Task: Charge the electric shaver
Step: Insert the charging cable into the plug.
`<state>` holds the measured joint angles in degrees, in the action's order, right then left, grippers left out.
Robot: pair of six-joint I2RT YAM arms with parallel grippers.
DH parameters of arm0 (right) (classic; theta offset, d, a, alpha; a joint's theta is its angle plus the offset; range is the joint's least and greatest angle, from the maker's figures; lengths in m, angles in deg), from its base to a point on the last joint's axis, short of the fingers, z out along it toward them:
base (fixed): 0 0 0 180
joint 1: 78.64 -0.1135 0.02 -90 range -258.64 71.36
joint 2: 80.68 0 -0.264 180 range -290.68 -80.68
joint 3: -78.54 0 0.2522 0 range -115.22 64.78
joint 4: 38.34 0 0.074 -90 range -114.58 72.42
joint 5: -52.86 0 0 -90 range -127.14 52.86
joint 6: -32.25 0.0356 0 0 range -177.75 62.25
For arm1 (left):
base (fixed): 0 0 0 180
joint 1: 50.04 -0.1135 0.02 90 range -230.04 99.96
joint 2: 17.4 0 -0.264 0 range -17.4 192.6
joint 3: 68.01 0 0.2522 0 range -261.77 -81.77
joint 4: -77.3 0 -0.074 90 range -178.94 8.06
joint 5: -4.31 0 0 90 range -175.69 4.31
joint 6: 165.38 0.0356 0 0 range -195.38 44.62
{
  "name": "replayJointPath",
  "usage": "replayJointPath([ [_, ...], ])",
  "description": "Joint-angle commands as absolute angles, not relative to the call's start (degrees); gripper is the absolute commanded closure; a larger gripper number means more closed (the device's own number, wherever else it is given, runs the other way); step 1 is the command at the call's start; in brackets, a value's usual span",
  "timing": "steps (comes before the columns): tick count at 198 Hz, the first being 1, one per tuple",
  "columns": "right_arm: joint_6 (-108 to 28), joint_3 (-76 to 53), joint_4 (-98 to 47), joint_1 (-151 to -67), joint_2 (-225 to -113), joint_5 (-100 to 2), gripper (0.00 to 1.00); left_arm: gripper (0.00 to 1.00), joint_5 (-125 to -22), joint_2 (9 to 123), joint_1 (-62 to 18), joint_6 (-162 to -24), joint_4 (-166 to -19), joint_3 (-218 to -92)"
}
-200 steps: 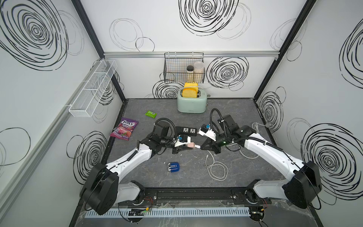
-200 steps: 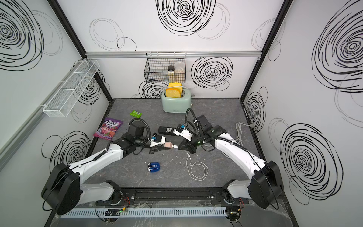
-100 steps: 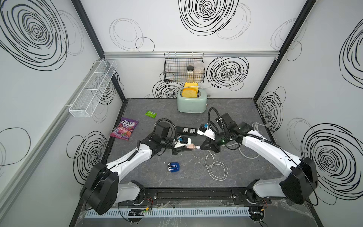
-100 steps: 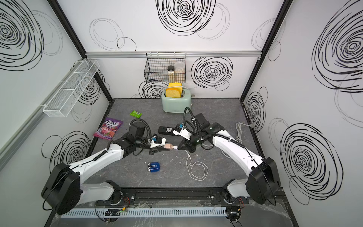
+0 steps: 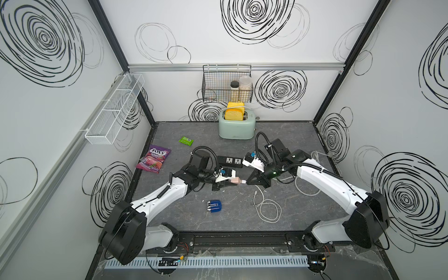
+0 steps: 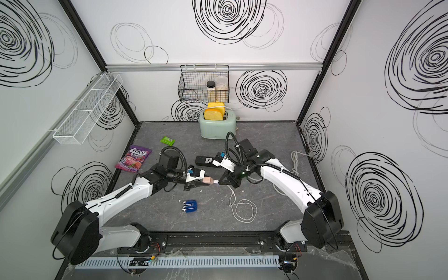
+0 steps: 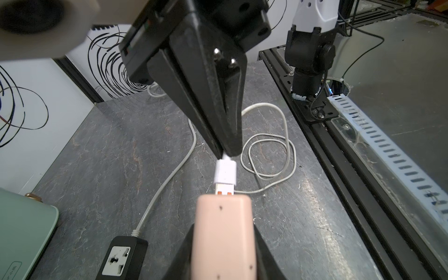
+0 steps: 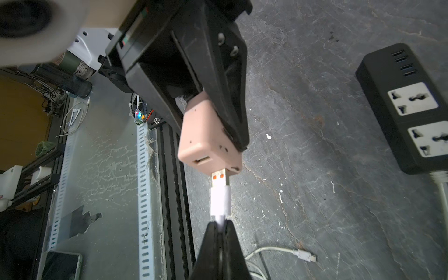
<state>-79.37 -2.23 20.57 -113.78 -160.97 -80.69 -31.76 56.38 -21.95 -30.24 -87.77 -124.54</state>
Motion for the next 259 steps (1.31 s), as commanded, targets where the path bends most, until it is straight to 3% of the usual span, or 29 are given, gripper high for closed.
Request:
replayJointPath([
  [1,-80.7,-4.8,21.9,-114.6,-161.6,-83.0,1.00,1.00,-30.1,55.6,-21.7,-30.2,-91.8,-126.2],
  [128,-78.4,-4.0,10.3,-115.3,-164.5,-88.5,1.00,1.00,-26.1,56.4,-17.3,-30.4,-91.8,-129.6],
  [171,-76.4,-3.4,10.4,-115.6,-164.4,-87.8,1.00,1.00,-28.6,56.1,-17.9,-34.0,-98.2,-128.2],
  [191,-70.8,-1.9,11.5,-112.7,-161.8,-84.1,0.86,1.00,-31.3,56.1,-20.6,-35.9,-99.9,-126.8],
  [223,-58.1,3.6,7.2,-108.3,-152.7,-84.5,0.52,1.00,-35.9,56.6,-24.9,-42.0,-104.5,-124.8],
  [247,-42.1,13.3,-11.3,-109.7,-142.1,-82.8,0.34,1.00,-39.4,58.1,-25.8,-47.0,-106.3,-125.1],
  [259,-32.5,19.2,-23.5,-111.0,-137.0,-79.4,0.19,1.00,-39.7,59.0,-25.6,-49.8,-106.7,-125.9],
])
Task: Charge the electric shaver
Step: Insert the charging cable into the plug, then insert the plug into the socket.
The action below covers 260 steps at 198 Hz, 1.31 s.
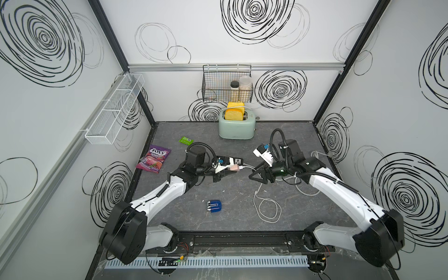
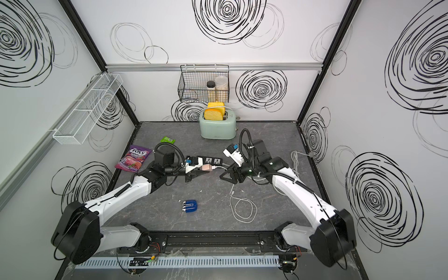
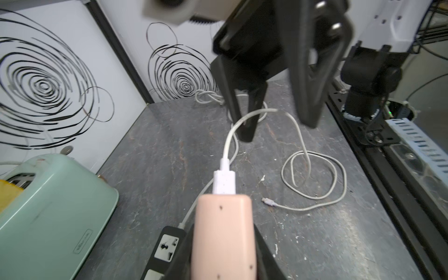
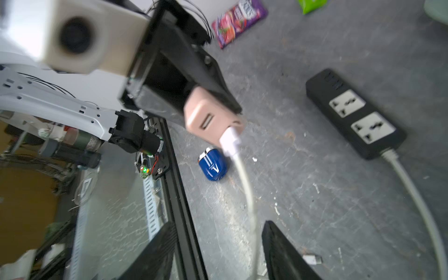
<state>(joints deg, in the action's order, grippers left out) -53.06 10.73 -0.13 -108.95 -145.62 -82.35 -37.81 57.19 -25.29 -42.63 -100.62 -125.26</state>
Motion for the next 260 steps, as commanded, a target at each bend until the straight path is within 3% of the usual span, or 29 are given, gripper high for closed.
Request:
replayJointPath([
  [1,-31.9,19.7,-24.3,-111.1,-136.6,-79.1,0.18,1.00,-39.7,59.0,-25.7,-50.0,-106.8,-126.0],
  [22,-21.0,24.8,-36.2,-113.4,-132.7,-72.7,0.16,1.00,-40.9,59.8,-24.9,-53.1,-105.6,-127.6],
  [83,-19.5,22.8,-31.2,-120.2,-131.0,-52.4,0.13,1.00,-42.5,57.7,-23.4,-52.8,-103.1,-126.7],
  [179,-1.5,25.1,-44.6,-124.2,-142.6,-55.5,0.12,1.00,-43.3,57.8,-23.0,-60.7,-106.5,-126.1],
  [228,0.3,26.1,-47.8,-124.0,-146.2,-51.1,0.13,1.00,-40.7,57.2,-22.3,-61.1,-108.1,-125.0],
  [260,-0.4,24.6,-49.3,-122.5,-149.3,-51.8,0.19,0.99,-39.5,56.9,-21.8,-61.3,-109.1,-124.1],
])
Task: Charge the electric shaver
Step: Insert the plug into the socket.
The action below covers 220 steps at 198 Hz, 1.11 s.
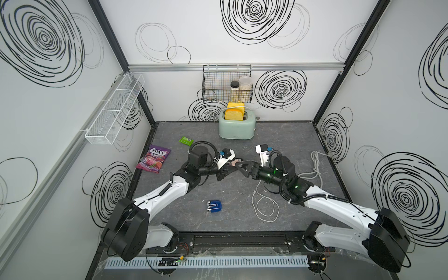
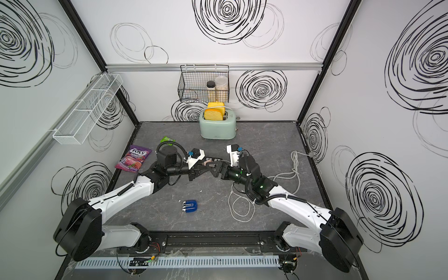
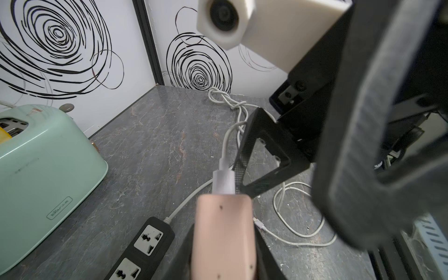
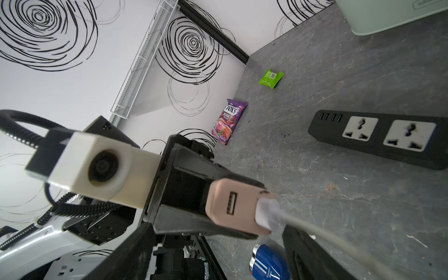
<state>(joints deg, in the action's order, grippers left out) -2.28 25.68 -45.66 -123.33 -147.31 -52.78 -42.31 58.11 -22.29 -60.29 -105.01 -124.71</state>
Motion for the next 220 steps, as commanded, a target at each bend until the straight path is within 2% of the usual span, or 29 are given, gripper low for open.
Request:
replayJointPath([
  [1,-0.4,24.6,-49.3,-122.5,-149.4,-51.9,0.19,0.99,-39.4,56.9,-21.8,-61.3,-109.0,-124.1],
  [26,-0.2,22.8,-48.5,-122.3,-152.1,-54.5,0.28,0.99,-38.9,57.3,-21.8,-61.3,-109.2,-124.2],
  [80,0.6,23.6,-51.1,-121.7,-154.1,-53.8,0.30,1.00,-36.6,57.7,-21.7,-61.1,-109.4,-124.6],
  [133,1.0,23.9,-52.2,-121.4,-154.5,-54.8,0.53,1.00,-35.9,57.7,-21.8,-60.5,-109.1,-123.9],
  [153,1.2,23.5,-52.5,-121.4,-155.2,-55.8,0.58,1.00,-36.2,57.8,-21.8,-60.6,-109.3,-124.0],
  [178,2.2,23.4,-52.6,-121.5,-155.8,-57.2,0.58,0.98,-36.4,58.1,-22.0,-60.9,-109.9,-124.1],
  [196,2.8,23.8,-52.6,-121.7,-155.8,-57.6,0.50,0.98,-36.4,58.4,-22.2,-61.0,-110.0,-124.0],
  [220,3.0,24.4,-52.5,-121.7,-155.4,-57.2,0.50,0.98,-36.3,58.6,-22.3,-61.1,-110.4,-123.9],
])
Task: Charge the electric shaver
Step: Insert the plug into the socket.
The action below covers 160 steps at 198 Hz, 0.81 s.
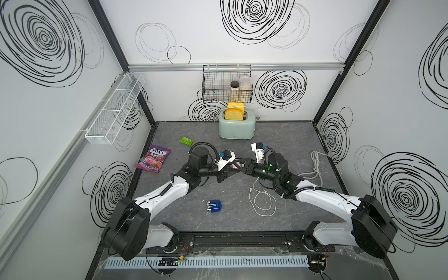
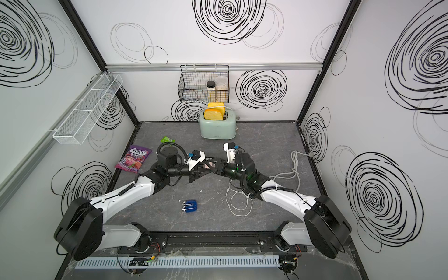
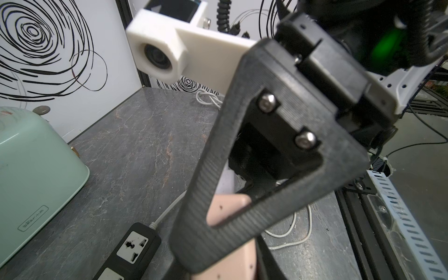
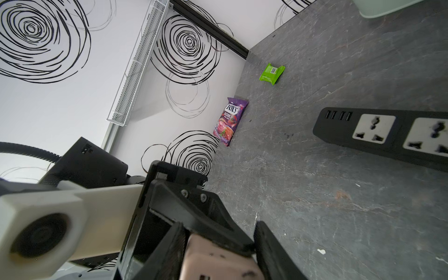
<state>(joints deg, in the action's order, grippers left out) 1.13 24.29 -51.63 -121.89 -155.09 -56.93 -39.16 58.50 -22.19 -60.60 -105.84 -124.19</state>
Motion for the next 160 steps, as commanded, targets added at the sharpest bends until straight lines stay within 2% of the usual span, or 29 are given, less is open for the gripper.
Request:
replayJointPath([
  [1,2.9,24.4,-52.5,-121.6,-155.4,-57.1,0.50,0.98,-36.3,58.6,-22.3,-61.1,-110.4,-123.8],
  [41,2.8,24.0,-51.7,-121.6,-155.6,-57.5,0.35,0.98,-36.6,58.6,-22.6,-61.5,-111.1,-123.7],
  [53,2.7,23.8,-51.4,-121.5,-155.6,-57.8,0.35,0.97,-36.5,58.6,-22.6,-61.5,-111.2,-123.7],
  [67,2.8,24.0,-51.5,-121.5,-155.5,-57.8,0.40,0.97,-36.1,58.7,-22.8,-61.5,-111.3,-123.7],
  [109,3.1,24.7,-52.7,-121.0,-155.2,-57.9,0.70,0.97,-36.1,58.9,-22.8,-61.3,-111.1,-123.4],
  [118,3.1,24.7,-52.8,-120.9,-155.2,-58.0,0.78,0.89,-36.4,58.9,-22.9,-61.3,-110.9,-123.4],
  [125,3.0,24.8,-52.8,-120.7,-155.1,-57.9,0.86,0.72,-36.9,58.7,-23.0,-61.5,-110.7,-123.4],
  [130,2.8,24.8,-52.8,-120.5,-155.1,-57.9,0.89,0.68,-37.5,58.5,-23.1,-61.6,-110.4,-123.3],
  [142,1.6,25.0,-52.0,-119.6,-154.8,-57.2,0.99,0.47,-39.0,57.0,-23.5,-61.7,-109.9,-122.7],
  [152,-0.7,24.7,-50.2,-118.6,-154.8,-55.9,1.00,0.36,-40.5,55.3,-24.3,-62.1,-109.9,-121.6],
  [154,-1.4,24.6,-49.7,-118.5,-154.8,-55.4,1.00,0.24,-40.7,54.8,-24.4,-62.2,-109.8,-121.4],
  [160,-3.4,24.1,-47.6,-117.9,-155.0,-53.8,1.00,0.00,-41.3,53.8,-25.1,-62.3,-109.6,-120.6],
])
